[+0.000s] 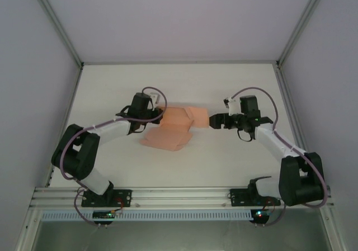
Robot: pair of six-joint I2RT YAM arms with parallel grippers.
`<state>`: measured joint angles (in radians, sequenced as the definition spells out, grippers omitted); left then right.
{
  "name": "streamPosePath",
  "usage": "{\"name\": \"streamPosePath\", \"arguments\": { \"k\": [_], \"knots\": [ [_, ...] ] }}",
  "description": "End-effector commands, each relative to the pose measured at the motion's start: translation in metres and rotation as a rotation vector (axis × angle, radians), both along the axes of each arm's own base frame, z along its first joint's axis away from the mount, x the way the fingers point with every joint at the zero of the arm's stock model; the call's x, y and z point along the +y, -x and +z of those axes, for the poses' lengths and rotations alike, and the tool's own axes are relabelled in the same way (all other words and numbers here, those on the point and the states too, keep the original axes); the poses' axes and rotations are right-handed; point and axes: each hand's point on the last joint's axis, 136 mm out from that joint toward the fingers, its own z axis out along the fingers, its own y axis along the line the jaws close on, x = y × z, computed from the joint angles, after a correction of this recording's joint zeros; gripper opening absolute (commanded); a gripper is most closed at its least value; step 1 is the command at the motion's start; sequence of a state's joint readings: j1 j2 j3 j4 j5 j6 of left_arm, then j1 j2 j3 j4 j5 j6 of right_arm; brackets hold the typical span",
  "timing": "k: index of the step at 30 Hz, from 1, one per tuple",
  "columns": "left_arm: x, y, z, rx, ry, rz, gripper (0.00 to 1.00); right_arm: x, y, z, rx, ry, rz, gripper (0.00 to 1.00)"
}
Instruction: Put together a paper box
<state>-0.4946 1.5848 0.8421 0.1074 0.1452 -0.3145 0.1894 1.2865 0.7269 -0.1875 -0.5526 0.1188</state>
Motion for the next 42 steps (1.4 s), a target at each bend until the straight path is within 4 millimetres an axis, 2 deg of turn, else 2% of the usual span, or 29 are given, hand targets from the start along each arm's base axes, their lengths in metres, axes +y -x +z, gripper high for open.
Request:
{"name": "streamPosePath", "arguments": {
  "k": [1, 8, 16, 25, 28, 32, 36, 39, 42],
  "knots": [
    [-0.005, 0.0, 0.012, -0.026, 0.032, -0.022, 0.01, 0.033, 0.007, 0.027, -0.085, -0.084, 0.18, 0.84],
    [-0.007, -0.002, 0.002, 0.004, 0.027, -0.019, 0.0, 0.066, 0.021, 0.026, -0.084, -0.084, 0.311, 0.77],
    [-0.009, -0.003, -0.002, 0.02, 0.033, -0.01, 0.0, 0.095, 0.01, 0.017, -0.089, -0.039, 0.338, 0.59],
    [-0.011, -0.003, -0.003, 0.02, 0.027, -0.005, 0.0, 0.122, -0.008, 0.009, -0.098, -0.038, 0.281, 0.5],
    [-0.012, -0.002, 0.001, 0.009, 0.023, -0.007, 0.0, 0.12, -0.019, 0.0, -0.106, 0.045, 0.212, 0.46],
    [-0.012, 0.0, 0.003, -0.005, 0.003, -0.005, 0.0, 0.105, -0.037, -0.014, -0.147, 0.202, 0.063, 0.43],
    [-0.015, 0.002, 0.0, -0.006, -0.016, -0.011, 0.0, 0.1, -0.049, -0.028, -0.156, 0.251, -0.046, 0.39],
    [-0.02, 0.003, -0.005, 0.001, -0.032, -0.011, 0.0, 0.102, -0.055, -0.035, -0.184, 0.314, -0.11, 0.29],
    [-0.022, 0.004, -0.008, 0.011, -0.041, 0.002, 0.0, 0.091, -0.062, -0.034, -0.233, 0.4, -0.236, 0.12]
  ]
}}
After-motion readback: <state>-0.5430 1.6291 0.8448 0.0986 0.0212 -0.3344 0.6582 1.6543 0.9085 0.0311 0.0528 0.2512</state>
